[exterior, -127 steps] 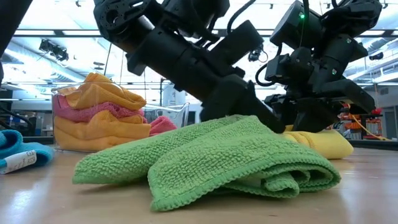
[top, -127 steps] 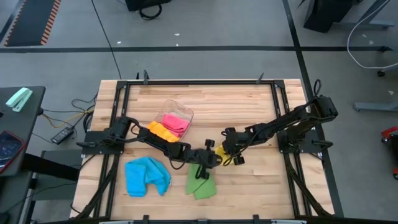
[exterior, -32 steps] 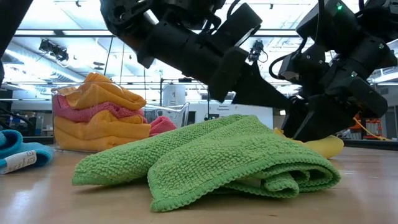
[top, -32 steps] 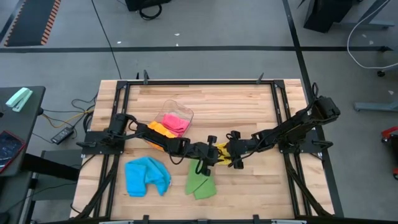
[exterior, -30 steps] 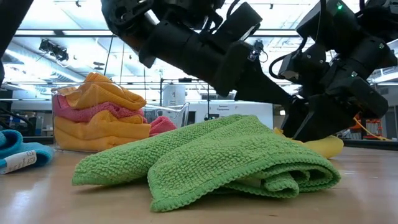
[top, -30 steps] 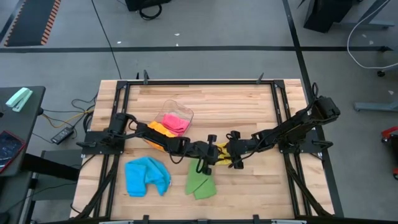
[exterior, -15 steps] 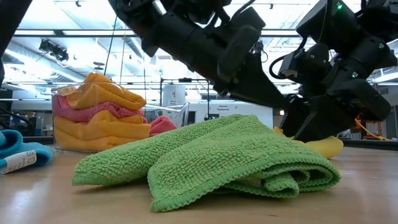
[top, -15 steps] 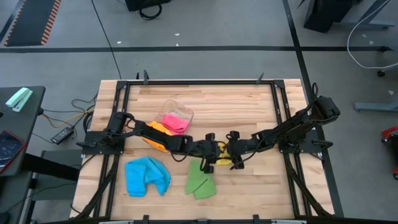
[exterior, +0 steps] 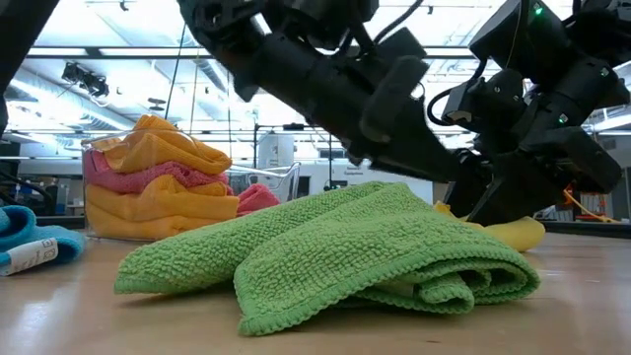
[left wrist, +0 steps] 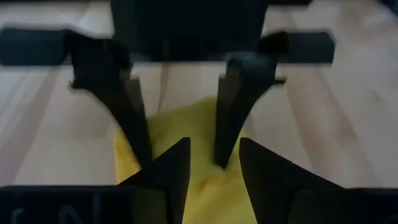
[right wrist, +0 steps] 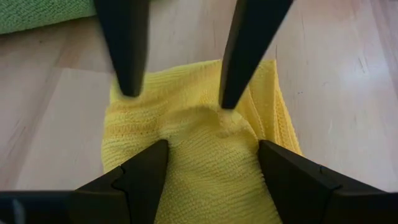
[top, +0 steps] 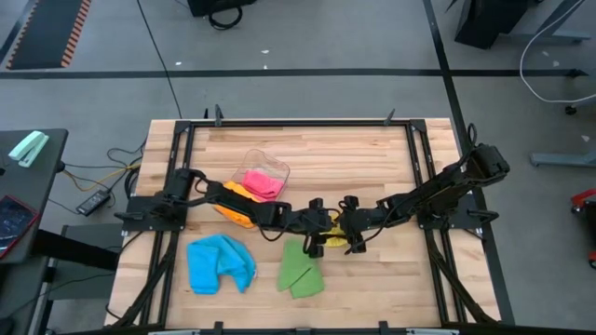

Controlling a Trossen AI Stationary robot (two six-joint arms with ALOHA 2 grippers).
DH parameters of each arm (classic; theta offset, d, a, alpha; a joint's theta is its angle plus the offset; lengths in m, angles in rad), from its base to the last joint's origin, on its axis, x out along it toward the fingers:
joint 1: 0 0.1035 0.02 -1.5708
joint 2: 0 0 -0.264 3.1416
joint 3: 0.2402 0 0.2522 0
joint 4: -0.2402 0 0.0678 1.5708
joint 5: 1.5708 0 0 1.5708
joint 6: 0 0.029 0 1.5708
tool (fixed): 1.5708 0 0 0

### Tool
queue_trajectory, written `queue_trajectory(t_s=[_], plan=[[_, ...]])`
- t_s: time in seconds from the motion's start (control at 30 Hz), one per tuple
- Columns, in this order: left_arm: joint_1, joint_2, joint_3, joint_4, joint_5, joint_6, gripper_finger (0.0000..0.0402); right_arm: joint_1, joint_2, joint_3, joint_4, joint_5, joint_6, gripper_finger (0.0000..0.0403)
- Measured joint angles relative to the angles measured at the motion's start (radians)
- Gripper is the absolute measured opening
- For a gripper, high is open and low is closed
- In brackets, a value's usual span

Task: Fold microfiber towels
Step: Fold the yellow microfiber towel

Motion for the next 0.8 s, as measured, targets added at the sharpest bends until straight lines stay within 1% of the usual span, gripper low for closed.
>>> queue_trajectory(t_s=[0.23, 0.4, 0.53, 0.67, 0.73, 0.8], plan=[[0.008, 0.056, 0.000, 0.064, -0.009, 0.007, 0.0134, 0.000, 0.000, 0.000, 0.004, 0.000, -0.004, 0.0262], [0.010, 0.056, 0.000, -0.001, -0.049, 0.010, 0.0126, 0.000, -0.004, 0.005, -0.003, 0.000, -0.025, 0.0262], [0.012, 0.056, 0.000, -0.039, -0.077, 0.012, 0.0124, 0.008, -0.056, 0.049, -0.133, 0.002, -0.031, 0.0262], [0.022, 0.055, 0.001, -0.099, -0.095, -0.009, 0.0126, 0.059, -0.142, 0.064, -0.250, 0.053, -0.024, 0.0262], [0.023, 0.054, 0.001, -0.116, -0.097, -0.032, 0.0127, 0.087, -0.184, 0.064, -0.293, 0.065, -0.058, 0.0262], [0.022, 0.054, 0.002, -0.128, -0.099, -0.040, 0.0127, 0.121, -0.212, 0.064, -0.300, 0.072, -0.110, 0.0262]])
